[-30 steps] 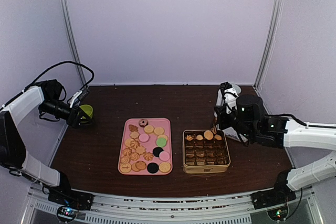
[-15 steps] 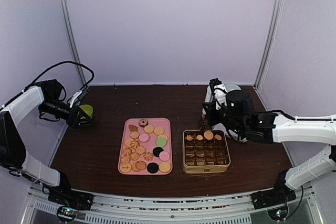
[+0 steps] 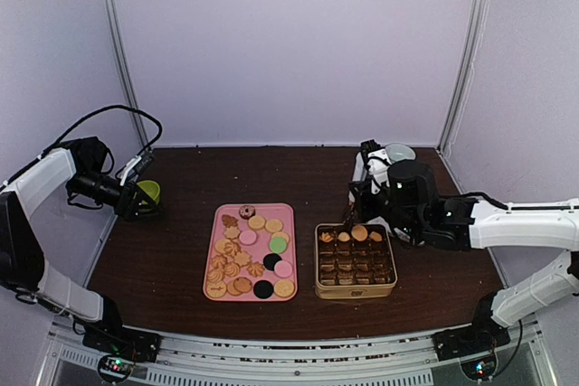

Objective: Pack the cookies
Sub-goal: Adjust the fake cookies in the empty pocket of the box.

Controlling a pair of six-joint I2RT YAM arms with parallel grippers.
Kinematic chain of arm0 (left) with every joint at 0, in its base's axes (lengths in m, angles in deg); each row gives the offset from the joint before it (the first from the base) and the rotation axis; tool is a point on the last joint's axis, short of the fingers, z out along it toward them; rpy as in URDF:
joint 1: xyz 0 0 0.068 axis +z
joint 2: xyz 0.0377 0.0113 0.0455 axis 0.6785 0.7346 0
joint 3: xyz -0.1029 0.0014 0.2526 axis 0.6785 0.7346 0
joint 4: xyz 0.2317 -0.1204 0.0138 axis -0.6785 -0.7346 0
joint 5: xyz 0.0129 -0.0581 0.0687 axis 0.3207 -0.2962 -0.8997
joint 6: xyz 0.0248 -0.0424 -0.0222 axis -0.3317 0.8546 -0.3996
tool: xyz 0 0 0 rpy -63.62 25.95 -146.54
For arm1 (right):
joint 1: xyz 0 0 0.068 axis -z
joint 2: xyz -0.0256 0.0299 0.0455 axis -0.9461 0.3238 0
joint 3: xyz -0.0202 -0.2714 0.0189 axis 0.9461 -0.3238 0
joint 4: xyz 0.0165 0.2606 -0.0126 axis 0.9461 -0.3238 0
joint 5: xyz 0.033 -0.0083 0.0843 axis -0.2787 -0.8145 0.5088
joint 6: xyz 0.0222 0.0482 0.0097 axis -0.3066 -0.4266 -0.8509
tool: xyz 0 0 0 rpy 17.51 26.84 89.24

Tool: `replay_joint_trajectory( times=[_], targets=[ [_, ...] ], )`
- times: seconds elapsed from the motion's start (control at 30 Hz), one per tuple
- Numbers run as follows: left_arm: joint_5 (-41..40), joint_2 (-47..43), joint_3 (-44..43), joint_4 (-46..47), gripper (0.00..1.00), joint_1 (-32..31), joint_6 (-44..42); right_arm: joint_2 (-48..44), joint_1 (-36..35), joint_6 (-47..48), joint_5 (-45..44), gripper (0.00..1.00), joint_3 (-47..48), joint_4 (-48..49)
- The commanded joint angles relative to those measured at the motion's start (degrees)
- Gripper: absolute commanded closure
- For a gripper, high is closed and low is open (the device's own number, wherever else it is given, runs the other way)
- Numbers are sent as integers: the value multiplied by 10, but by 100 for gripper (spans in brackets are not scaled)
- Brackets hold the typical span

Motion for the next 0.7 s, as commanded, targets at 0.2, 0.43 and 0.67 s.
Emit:
replay_joint_trajectory(
  times=[0.2, 0.43, 0.67],
  targets=[
    [5, -13, -1, 1, 4, 7, -9, -81, 0, -6, -39, 93, -50, -20],
    [7, -12, -1, 1, 4, 6, -9, -113, 3, -3, -54, 94, -64, -35],
    [8, -12, -2, 0, 4, 6, -7, -85, 3, -7, -36, 91, -38, 4]
  ],
)
